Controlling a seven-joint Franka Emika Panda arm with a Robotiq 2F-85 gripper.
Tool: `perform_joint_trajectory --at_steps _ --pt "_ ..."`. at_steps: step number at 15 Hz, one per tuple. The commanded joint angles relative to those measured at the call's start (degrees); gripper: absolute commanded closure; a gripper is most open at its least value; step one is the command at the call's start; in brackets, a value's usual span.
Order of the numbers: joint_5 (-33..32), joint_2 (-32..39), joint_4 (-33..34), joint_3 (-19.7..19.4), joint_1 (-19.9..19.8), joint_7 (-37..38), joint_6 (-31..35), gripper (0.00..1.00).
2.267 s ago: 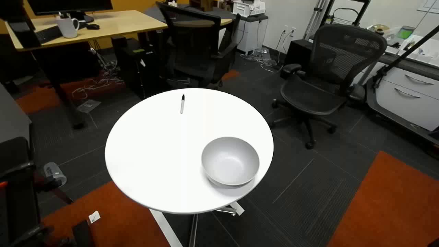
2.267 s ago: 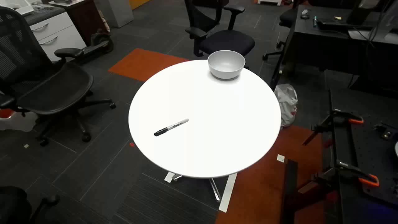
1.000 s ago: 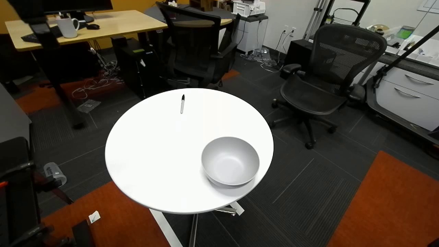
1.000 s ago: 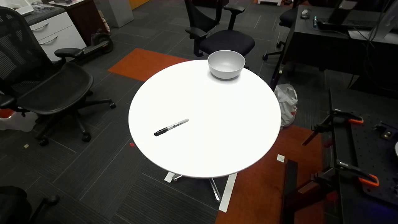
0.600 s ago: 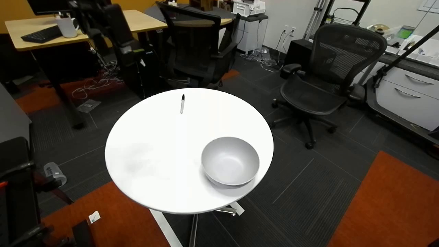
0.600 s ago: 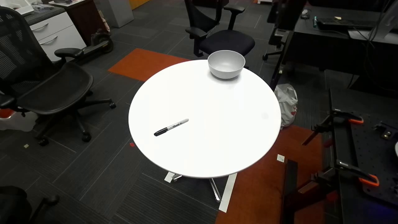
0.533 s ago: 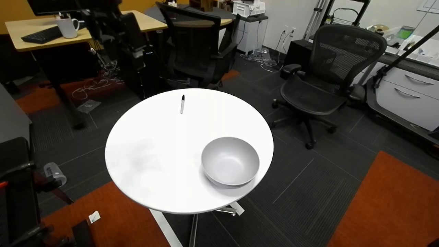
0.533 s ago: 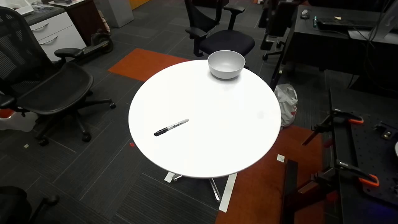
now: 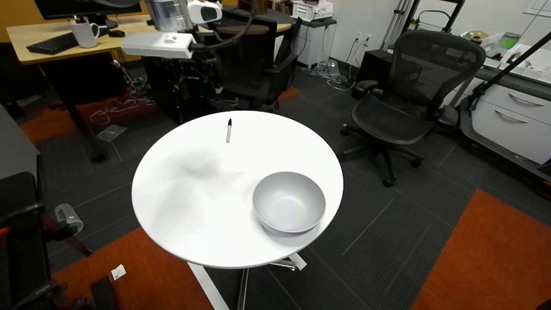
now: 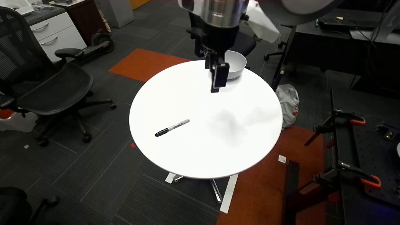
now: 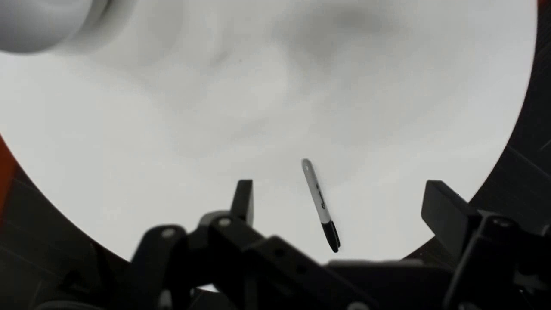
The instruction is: Put the pen in the bowl
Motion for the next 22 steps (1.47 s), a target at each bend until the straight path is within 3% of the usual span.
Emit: perform_joint_trajectory --at_steps 1,6,14,22 --pt "-0.9 9.4 8.0 2.1 -0.2 -2.4 3.5 0.00" --pt "-0.9 19.5 17.8 5.1 -1.0 -7.5 0.3 0.00" --pt "-1.6 31.4 32.0 6.7 -0.5 -15.6 -7.6 0.00" --pt "0.7 39.0 40.1 8.5 -2.2 -19.3 -6.0 0.00"
